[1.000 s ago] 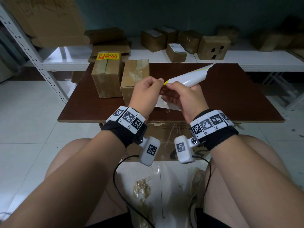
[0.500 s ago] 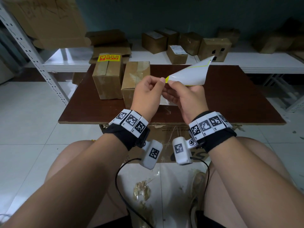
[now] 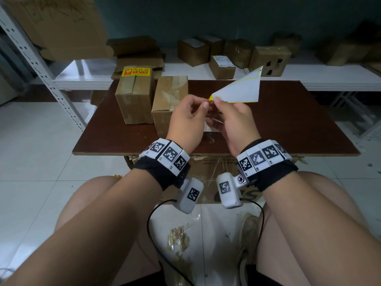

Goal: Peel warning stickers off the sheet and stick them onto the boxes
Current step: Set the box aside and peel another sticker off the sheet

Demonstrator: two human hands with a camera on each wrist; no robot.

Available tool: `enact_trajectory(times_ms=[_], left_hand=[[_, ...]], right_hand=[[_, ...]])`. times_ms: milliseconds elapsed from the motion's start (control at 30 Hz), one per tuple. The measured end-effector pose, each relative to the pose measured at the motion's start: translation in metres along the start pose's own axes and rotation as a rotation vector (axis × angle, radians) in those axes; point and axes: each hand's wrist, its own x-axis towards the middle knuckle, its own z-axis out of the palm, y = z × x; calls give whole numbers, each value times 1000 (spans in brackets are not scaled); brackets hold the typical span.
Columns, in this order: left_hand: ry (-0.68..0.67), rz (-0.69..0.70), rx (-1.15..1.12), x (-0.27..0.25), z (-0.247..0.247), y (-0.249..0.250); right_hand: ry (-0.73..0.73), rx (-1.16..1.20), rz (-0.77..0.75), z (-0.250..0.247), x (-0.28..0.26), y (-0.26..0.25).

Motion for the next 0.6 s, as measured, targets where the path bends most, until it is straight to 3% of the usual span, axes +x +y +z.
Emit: enact_trajectory(times_ms=[300, 600], left_hand=[[-3, 45, 3, 0, 1, -2], [-5, 12, -23, -1, 1, 5]], right_hand=[[48, 50, -19, -3, 0, -4], [33, -188, -101, -8, 5, 3]])
